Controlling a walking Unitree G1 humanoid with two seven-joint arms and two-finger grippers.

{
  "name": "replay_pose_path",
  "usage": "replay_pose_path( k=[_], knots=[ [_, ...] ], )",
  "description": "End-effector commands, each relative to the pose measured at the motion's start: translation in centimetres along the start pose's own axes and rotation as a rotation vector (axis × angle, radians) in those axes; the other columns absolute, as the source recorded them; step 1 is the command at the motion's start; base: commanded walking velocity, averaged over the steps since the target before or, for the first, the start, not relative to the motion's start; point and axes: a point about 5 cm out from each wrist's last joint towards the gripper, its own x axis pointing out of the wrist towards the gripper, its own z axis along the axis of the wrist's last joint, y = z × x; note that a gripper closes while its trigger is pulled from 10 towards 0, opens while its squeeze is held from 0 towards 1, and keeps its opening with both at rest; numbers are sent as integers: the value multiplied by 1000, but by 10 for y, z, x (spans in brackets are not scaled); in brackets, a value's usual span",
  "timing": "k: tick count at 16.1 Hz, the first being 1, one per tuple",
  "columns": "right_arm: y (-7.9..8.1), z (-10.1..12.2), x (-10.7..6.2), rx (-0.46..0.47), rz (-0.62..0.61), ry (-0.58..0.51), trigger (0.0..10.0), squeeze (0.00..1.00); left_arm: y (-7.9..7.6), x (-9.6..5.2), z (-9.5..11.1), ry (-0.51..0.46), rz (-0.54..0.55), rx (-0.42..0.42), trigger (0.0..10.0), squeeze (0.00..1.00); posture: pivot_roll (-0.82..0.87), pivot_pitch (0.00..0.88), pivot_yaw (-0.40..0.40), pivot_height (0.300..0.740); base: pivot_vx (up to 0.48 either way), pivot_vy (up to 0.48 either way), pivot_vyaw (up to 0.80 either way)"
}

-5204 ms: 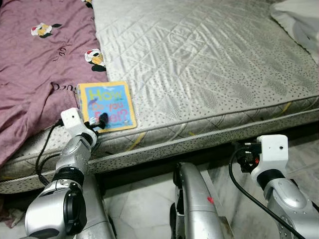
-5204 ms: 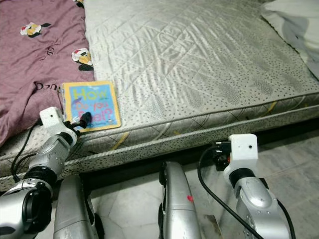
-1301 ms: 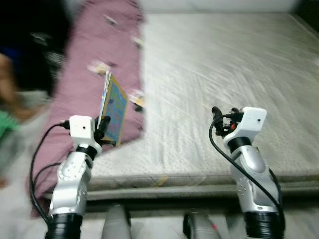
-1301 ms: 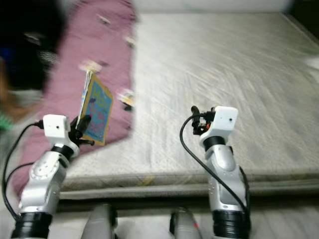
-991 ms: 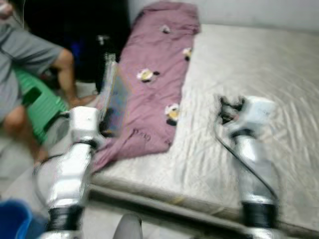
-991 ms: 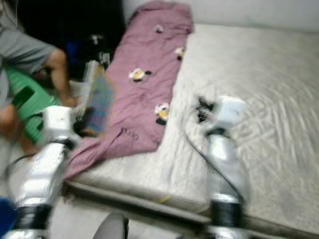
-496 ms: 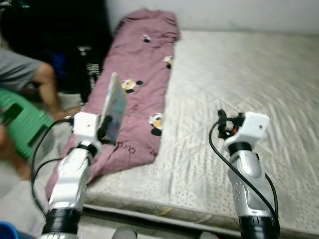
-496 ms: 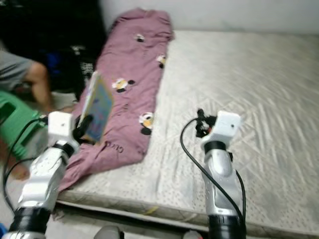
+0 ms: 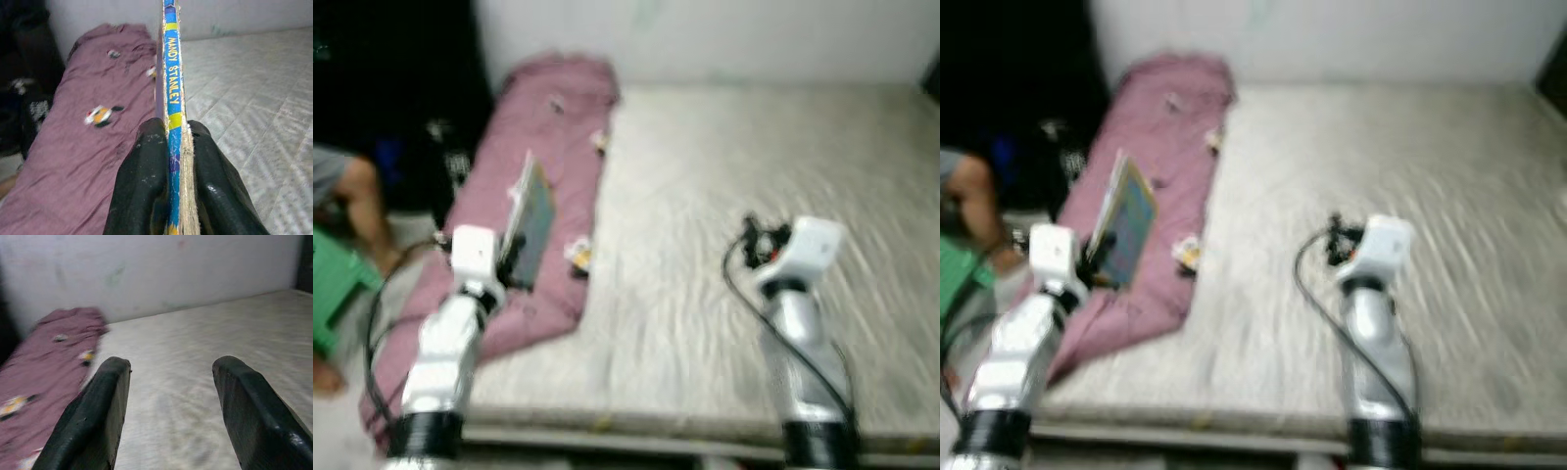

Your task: Clean up the room

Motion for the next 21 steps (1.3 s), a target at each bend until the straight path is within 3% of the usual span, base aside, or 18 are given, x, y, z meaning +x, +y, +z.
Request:
replay_pose_path(
  k=[1, 3, 11, 21],
  knots=[
    [1, -2, -2, 7, -1, 12, 10000, 0, -6, 1, 5, -27, -29, 14, 10000, 0, -79, 0, 108, 740, 0, 0, 0],
    [1, -3, -3, 3, 2, 15, 10000, 0, -8, 0, 5, -26, -33, 11, 10000, 0, -80, 0, 105, 740, 0, -480, 0],
    [-1, -3, -5, -4, 8, 19, 10000, 0, -11, 1, 3, -25, -30, -3, 10000, 0, -90, 0, 96, 740, 0, -60, -121],
    [-2, -3, -5, -8, 8, 21, 10000, 0, -12, 1, 2, -22, -31, -3, 10000, 0, -94, 0, 94, 740, 0, -472, 0]
  ],
)
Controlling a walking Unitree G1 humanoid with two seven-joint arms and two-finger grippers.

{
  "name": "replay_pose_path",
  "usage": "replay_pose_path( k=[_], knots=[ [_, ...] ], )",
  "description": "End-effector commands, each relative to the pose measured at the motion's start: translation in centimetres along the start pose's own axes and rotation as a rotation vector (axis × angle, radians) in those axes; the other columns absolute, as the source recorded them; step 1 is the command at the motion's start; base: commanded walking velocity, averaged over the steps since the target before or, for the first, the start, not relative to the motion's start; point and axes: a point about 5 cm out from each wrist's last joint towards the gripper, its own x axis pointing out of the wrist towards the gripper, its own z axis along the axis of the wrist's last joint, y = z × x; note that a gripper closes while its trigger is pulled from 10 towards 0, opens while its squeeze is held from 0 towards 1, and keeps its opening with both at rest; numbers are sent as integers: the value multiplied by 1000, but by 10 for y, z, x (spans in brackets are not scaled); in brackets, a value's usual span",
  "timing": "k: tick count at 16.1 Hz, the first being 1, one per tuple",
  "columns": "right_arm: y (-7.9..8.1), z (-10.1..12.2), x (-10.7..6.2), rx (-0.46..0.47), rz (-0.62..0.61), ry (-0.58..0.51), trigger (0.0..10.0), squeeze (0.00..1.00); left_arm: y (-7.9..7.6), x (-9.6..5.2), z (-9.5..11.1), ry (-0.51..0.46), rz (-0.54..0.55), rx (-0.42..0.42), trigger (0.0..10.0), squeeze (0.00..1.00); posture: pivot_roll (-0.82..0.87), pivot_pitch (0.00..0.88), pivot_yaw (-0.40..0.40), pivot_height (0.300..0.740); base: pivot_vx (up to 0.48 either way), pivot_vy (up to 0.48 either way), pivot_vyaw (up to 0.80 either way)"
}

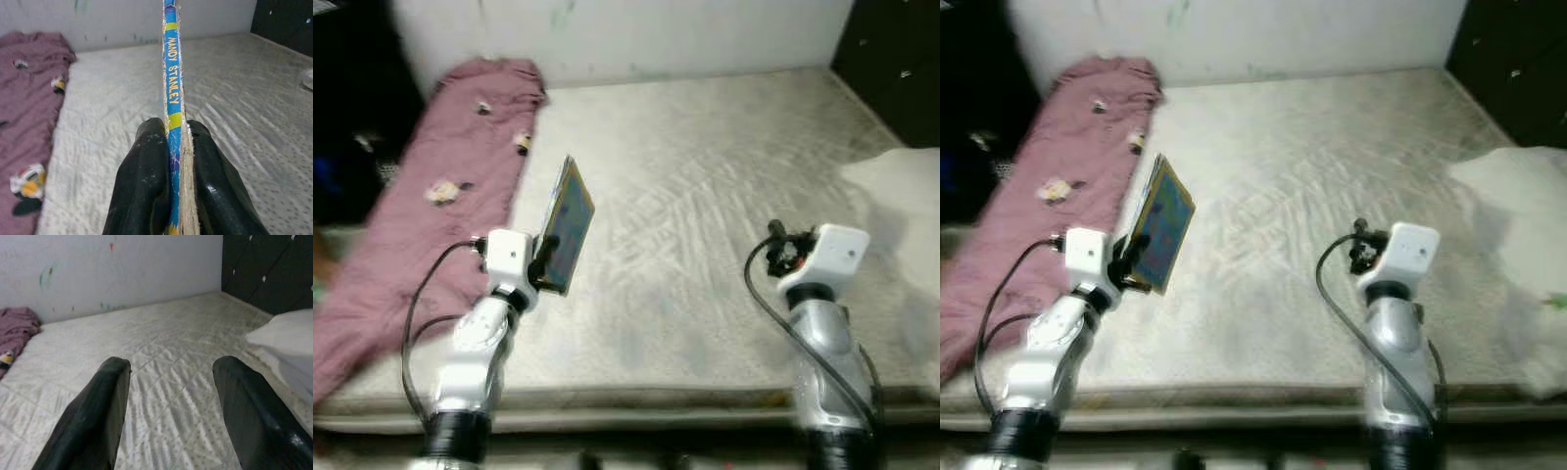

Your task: Clean up the room

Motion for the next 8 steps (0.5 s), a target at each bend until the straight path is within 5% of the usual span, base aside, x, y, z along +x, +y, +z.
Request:
replay_pose_path(
  k=[1, 8],
  knots=[
    [3, 3, 1, 4, 7, -7, 10000, 0, 6, 2, 12, -51, 14, 15, 10000, 0, -94, 0, 94, 740, 0, -472, 0],
    [3, 3, 1, 4, 7, -7, 10000, 0, 6, 2, 12, -51, 14, 15, 10000, 0, -94, 0, 94, 740, 0, -472, 0]
  ],
)
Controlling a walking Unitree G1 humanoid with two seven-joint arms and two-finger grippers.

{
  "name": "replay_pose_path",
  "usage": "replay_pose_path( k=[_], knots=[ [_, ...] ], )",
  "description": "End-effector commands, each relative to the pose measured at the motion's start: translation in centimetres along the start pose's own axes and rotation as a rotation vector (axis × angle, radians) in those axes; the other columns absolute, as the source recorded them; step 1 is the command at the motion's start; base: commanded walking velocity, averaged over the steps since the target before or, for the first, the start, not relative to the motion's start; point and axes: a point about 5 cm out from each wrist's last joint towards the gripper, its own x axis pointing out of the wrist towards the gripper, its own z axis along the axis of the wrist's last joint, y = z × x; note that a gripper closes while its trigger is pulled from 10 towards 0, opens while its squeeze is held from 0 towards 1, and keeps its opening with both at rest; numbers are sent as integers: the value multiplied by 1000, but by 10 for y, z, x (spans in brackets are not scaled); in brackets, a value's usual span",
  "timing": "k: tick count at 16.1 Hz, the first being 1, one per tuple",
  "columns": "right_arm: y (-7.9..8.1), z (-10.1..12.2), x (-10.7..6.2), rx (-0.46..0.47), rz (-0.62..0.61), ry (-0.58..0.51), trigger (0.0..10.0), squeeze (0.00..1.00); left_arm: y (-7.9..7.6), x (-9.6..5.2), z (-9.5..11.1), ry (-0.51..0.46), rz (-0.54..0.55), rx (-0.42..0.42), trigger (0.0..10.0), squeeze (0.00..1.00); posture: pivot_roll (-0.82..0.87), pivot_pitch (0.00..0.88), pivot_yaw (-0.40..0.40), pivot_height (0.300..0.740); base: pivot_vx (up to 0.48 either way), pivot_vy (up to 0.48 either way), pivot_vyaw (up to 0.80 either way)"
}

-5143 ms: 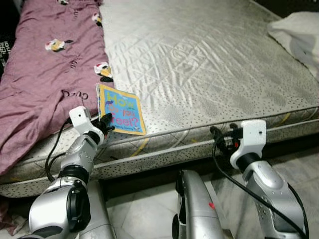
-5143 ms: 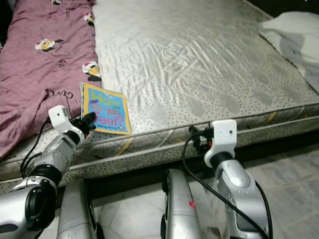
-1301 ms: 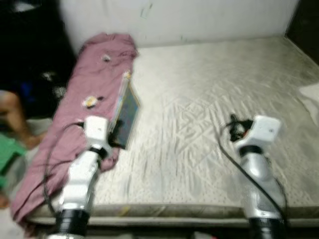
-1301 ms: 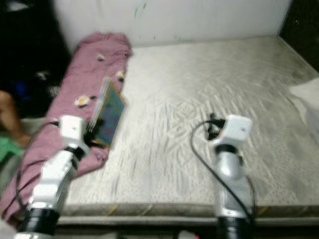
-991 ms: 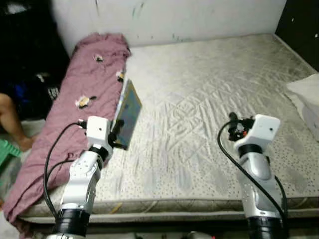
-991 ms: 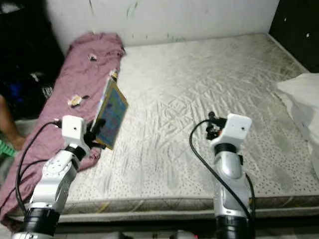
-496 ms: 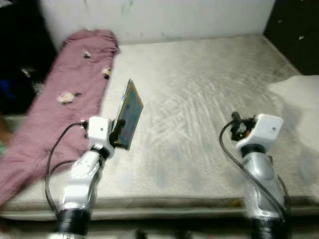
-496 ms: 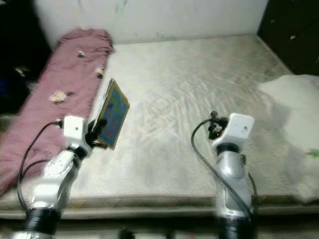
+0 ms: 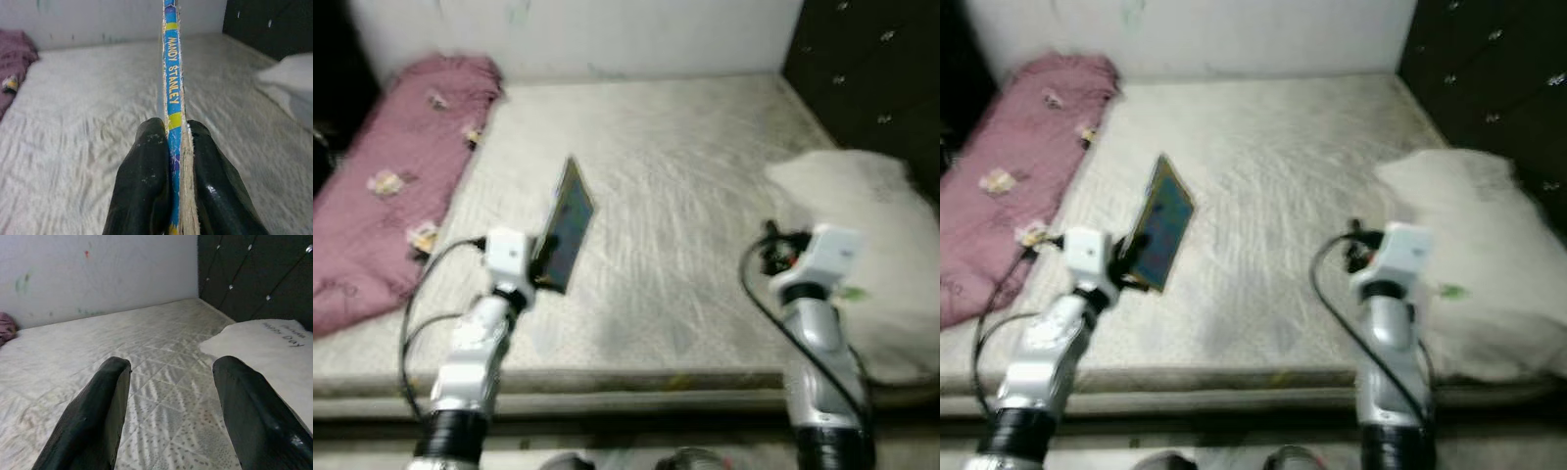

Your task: Clean up the room

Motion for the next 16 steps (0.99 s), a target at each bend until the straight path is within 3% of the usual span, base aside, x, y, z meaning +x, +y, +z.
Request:
replay_pose_path(
  k=[1, 6, 12, 16],
  knots=[
    [0, 3, 1, 1, -2, -6, 10000, 0, 6, 3, 15, -61, 23, 15, 10000, 0, -94, 0, 94, 740, 0, -472, 0],
    [-2, 3, 1, -8, -1, -5, 10000, 0, 5, 4, 15, -74, 22, 5, 10000, 0, -101, 0, 89, 740, 0, -436, 0],
    [-2, 2, 0, -10, 0, -2, 10000, 0, 6, 3, 18, -110, -2, -19, 10000, 0, -100, 0, 88, 740, 0, 0, 0],
    [-2, 2, 1, -12, 2, -3, 10000, 0, 5, 3, 19, -118, -13, -31, 10000, 0, -100, 0, 86, 740, 303, 0, -153]
  ],
)
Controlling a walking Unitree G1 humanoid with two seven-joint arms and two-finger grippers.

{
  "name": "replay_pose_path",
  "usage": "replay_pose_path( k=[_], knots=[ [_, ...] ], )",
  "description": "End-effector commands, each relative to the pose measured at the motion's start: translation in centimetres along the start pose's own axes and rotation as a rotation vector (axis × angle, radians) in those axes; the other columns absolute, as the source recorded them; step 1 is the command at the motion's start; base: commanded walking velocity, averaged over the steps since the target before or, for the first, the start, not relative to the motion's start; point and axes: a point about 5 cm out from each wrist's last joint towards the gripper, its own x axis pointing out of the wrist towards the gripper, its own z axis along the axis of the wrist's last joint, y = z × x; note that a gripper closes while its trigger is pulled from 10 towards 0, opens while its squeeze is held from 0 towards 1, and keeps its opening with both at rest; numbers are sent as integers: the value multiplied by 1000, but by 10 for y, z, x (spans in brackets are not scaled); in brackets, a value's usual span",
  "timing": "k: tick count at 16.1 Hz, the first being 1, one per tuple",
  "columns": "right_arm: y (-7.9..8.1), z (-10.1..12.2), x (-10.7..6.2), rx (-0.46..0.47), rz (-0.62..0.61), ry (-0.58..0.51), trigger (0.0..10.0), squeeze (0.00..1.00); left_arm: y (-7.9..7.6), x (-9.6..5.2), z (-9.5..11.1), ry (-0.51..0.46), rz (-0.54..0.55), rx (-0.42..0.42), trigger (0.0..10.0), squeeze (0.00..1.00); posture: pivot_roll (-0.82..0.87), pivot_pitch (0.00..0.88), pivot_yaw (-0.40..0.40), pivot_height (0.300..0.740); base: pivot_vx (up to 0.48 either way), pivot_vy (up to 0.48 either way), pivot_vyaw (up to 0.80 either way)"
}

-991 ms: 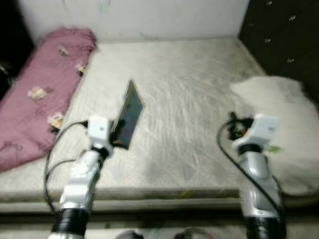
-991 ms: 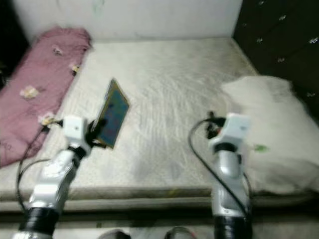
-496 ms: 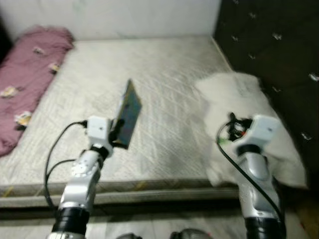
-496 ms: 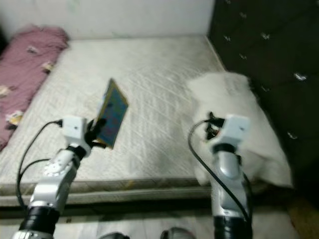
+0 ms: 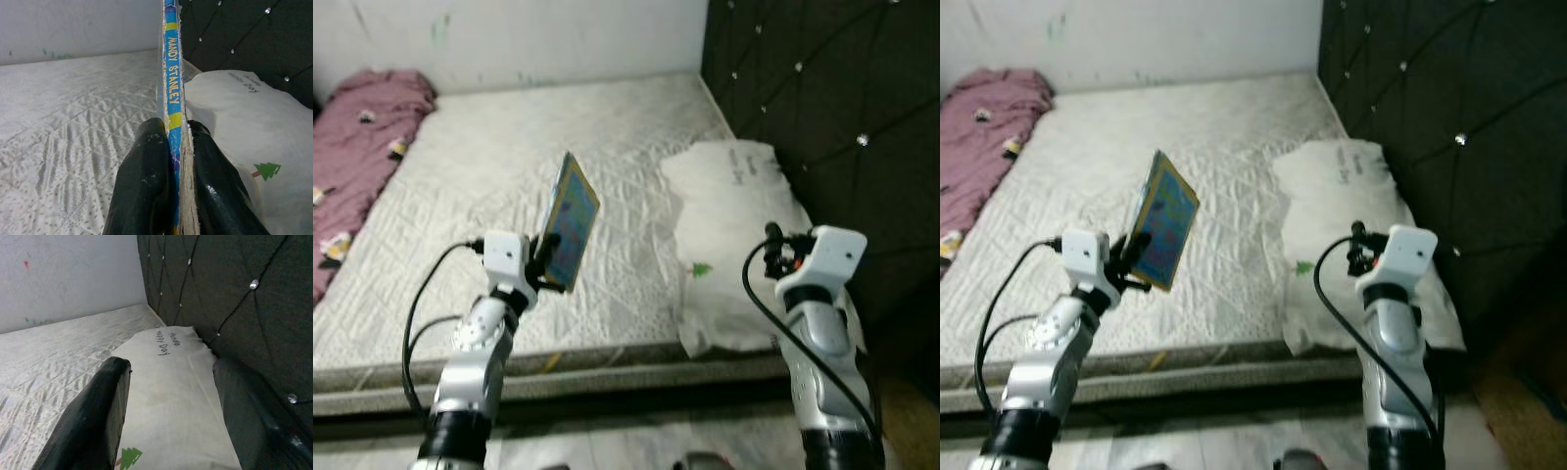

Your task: Clean up the room

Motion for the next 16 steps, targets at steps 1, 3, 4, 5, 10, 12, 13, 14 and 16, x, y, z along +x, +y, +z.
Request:
replay_pose_path(
  k=[1, 3, 4, 5, 10, 12, 13, 14, 16],
  knots=[
    [6, 3, 2, 9, 21, -8, 10000, 0, 8, 0, 12, -57, 16, 19, 10000, 0, -100, 0, 85, 740, 315, 0, 0],
    [6, 3, 2, 7, 23, -7, 10000, 0, 8, 0, 12, -57, 15, 20, 10000, 0, -100, 0, 85, 740, 315, 0, 0],
    [6, 3, 2, 6, 24, -7, 10000, 0, 8, 0, 12, -57, 17, 20, 10000, 0, -99, 0, 84, 740, 319, 0, 0],
    [6, 3, 2, 6, 24, -6, 10000, 0, 8, 0, 12, -56, 20, 19, 10000, 0, -99, 0, 83, 740, 311, 0, 0],
    [5, 3, 0, 3, 20, -6, 10000, 0, 10, 0, 6, -20, 37, -3, 10000, 0, -101, 0, 80, 740, 230, 0, 0],
    [3, 3, -1, -2, 17, -2, 10000, 0, 8, 4, -2, 35, 24, -25, 10000, 0, -100, 0, 74, 740, 0, 0, 0],
    [2, 3, -2, -4, 16, 0, 10000, 0, 6, 6, -6, 60, 12, -42, 10000, 0, -99, 0, 71, 740, 0, 0, 0],
    [2, 3, -4, -8, 17, 2, 10000, 0, 2, 10, -14, 112, -15, -90, 10000, 0, -103, 0, 66, 740, 0, 0, 0],
    [-1, 7, -7, -13, 15, 0, 10000, 0, -6, 16, -26, 188, -49, -154, 10000, 0, -112, 0, 56, 740, 0, 0, 0]
  ],
)
